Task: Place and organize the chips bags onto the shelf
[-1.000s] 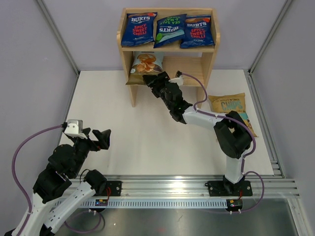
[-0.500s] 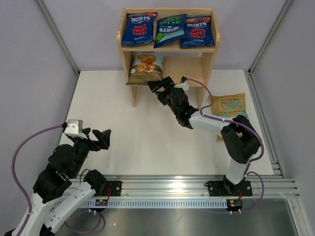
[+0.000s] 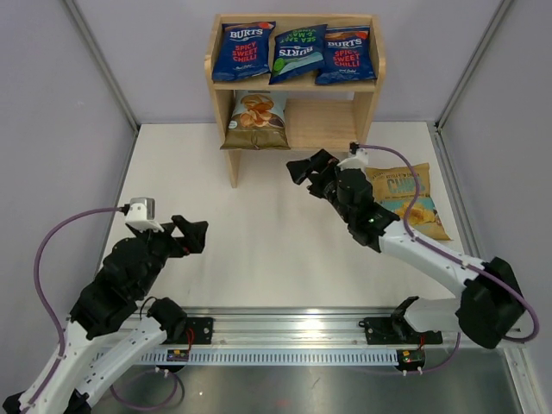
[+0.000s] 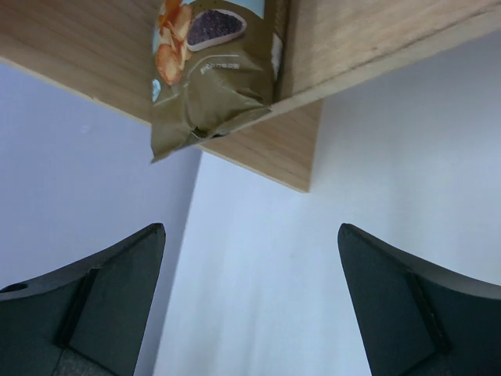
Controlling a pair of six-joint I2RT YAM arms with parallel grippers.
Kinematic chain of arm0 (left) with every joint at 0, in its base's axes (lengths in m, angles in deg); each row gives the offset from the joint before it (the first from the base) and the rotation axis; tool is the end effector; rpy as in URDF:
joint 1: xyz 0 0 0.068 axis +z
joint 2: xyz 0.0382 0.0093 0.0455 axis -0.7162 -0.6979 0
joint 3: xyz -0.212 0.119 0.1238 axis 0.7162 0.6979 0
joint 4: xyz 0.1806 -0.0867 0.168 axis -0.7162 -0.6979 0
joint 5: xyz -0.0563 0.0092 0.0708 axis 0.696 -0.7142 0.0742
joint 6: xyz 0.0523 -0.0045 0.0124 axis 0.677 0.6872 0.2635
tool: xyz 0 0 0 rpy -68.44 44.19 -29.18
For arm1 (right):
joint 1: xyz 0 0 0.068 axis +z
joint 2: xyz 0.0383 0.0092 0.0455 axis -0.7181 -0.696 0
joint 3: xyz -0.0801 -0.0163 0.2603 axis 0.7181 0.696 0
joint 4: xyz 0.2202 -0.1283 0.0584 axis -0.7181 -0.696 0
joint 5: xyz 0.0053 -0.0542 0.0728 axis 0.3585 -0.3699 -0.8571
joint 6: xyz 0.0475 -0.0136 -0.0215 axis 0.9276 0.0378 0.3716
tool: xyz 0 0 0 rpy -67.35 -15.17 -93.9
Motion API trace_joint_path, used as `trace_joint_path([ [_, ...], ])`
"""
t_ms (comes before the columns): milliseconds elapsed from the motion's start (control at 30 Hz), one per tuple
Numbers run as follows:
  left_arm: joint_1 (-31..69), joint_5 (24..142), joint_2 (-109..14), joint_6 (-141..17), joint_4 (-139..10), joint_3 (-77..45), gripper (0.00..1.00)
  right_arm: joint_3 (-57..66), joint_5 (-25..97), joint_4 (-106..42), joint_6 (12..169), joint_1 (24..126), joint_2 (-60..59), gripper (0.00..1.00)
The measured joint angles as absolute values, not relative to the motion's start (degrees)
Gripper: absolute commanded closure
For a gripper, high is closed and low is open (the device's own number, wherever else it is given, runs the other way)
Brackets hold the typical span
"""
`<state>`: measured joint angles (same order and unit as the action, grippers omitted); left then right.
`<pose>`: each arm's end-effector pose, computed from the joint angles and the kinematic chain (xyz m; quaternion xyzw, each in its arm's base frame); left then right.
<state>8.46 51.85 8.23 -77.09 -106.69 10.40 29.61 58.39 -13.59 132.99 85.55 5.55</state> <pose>0.0634 -0.0309 0.3364 -0.0470 0.7836 -0.1833 0.5918 0.2418 0.1888 0.3090 0.1457 0.7313 0.3941 0.5372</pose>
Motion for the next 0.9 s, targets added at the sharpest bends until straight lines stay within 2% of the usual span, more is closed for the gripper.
trace_joint_path([
  [200, 8.59, 61.88, 2.87, -82.64, -95.15, 17.11, 0.01, 29.54, 59.35, -33.75, 126.10, 85.47, 19.03, 0.01],
  [500, 8.33, 77.38, -18.59, -92.67, -70.43, 25.85, 0.01, 32.78, 63.52, -56.78, 120.66, 85.47, 44.52, 0.00],
  [700, 3.65, 82.54, -38.96, -96.91, -53.97, 23.27, 0.01, 29.19, 66.74, -69.57, 120.36, 85.47, 52.80, 0.00],
  [900, -3.17, 85.25, -60.16, -100.30, -43.39, 11.51, 0.01, 27.86, 67.00, -76.32, 120.16, 85.47, 60.25, 0.00],
])
